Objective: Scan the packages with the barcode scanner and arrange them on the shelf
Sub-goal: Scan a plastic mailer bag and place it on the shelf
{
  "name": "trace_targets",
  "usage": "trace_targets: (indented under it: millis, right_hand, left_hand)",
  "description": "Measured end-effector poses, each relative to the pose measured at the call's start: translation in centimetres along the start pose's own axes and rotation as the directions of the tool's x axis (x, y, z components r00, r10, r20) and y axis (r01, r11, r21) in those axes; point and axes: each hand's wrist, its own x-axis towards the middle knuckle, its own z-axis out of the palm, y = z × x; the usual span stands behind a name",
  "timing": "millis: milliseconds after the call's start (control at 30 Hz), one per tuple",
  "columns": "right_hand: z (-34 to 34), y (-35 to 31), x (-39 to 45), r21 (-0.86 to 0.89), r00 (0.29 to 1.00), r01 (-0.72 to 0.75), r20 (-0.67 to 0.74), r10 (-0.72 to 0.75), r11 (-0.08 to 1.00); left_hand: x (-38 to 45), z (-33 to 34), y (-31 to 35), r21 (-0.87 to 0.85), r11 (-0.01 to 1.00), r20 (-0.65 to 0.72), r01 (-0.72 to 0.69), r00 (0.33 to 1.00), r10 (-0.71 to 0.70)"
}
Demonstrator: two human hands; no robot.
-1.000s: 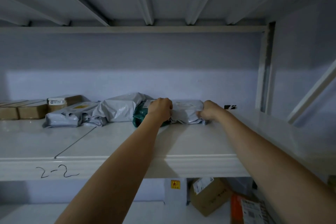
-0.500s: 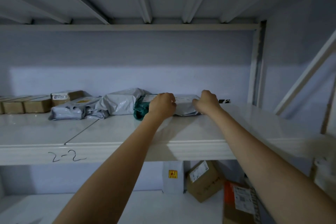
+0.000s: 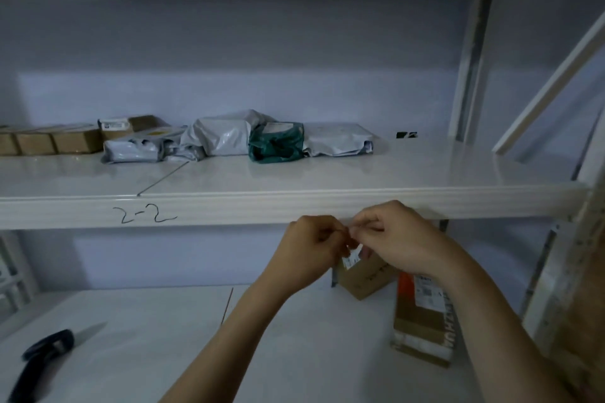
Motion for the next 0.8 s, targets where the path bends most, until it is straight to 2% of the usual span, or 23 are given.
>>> trace_targets:
  millis: [67, 133, 267, 333, 400, 467, 533, 600, 667, 733, 800]
  right_hand:
    - [1.7, 1.3, 0.8, -0.111, 0.991, -0.083, 0.099, 0.094, 0.99]
    - [3.7, 2.9, 2.5, -0.225, 0.978, -0.123, 0.137, 0.156, 0.967]
    - [8.2, 6.5, 6.4, -0.23, 0.96, -0.242, 0.088, 0.267, 0.943]
    - [10.3, 8.2, 8.0, -0.12, 0.941, -0.327, 0.046, 0.335, 0.937]
    - [12.0, 9.6, 9.2, 0.087, 0.904, -0.427, 0.009, 0.428, 0.9]
    - [13.5, 10.9, 10.3, 0.299, 0.846, -0.507, -0.009, 0.534, 0.809]
    - [15.0, 12.1, 11.2, 0.47, 0.765, -0.572, 0.009, 0.644, 0.672]
    - [16.3, 13.1, 12.0, 0.644, 0.692, -0.589, 0.088, 0.717, 0.489]
    - [17.2, 14.3, 12.7, 0.76, 0.66, -0.557, 0.162, 0.734, 0.334]
    - [17.7, 15.4, 13.6, 0.809, 0.65, -0.53, 0.195, 0.735, 0.254]
    - [18.1, 16.6, 14.7, 0.82, 0.642, -0.519, 0.188, 0.743, 0.241]
  left_hand:
    - [0.3, 0.6, -2.6, 0.07, 0.996, -0.01, 0.047, 0.999, -0.047]
    - [0.9, 1.0, -5.3, 0.135, 0.985, -0.004, 0.108, 0.994, -0.108]
    - [2.0, 0.9, -11.4, 0.157, 0.938, -0.028, 0.309, 0.951, -0.309]
    - [2.5, 0.4, -14.1, 0.072, 0.907, -0.045, 0.415, 0.91, -0.413]
    - [3.0, -0.1, -16.5, -0.071, 0.863, -0.031, 0.501, 0.863, -0.504]
    - [3.5, -0.7, -18.4, -0.231, 0.784, 0.004, 0.577, 0.806, -0.592]
    - [3.9, -1.2, -19.9, -0.351, 0.697, 0.053, 0.625, 0.756, -0.652]
    - [4.6, -1.2, -21.1, -0.415, 0.621, 0.106, 0.665, 0.713, -0.694]
    - [5.3, -0.8, -22.3, -0.454, 0.554, 0.149, 0.698, 0.672, -0.725]
    - [6.1, 0.0, -23.5, -0.481, 0.5, 0.18, 0.72, 0.639, -0.748]
    - [6.9, 0.9, -24.8, -0.5, 0.466, 0.198, 0.73, 0.621, -0.759]
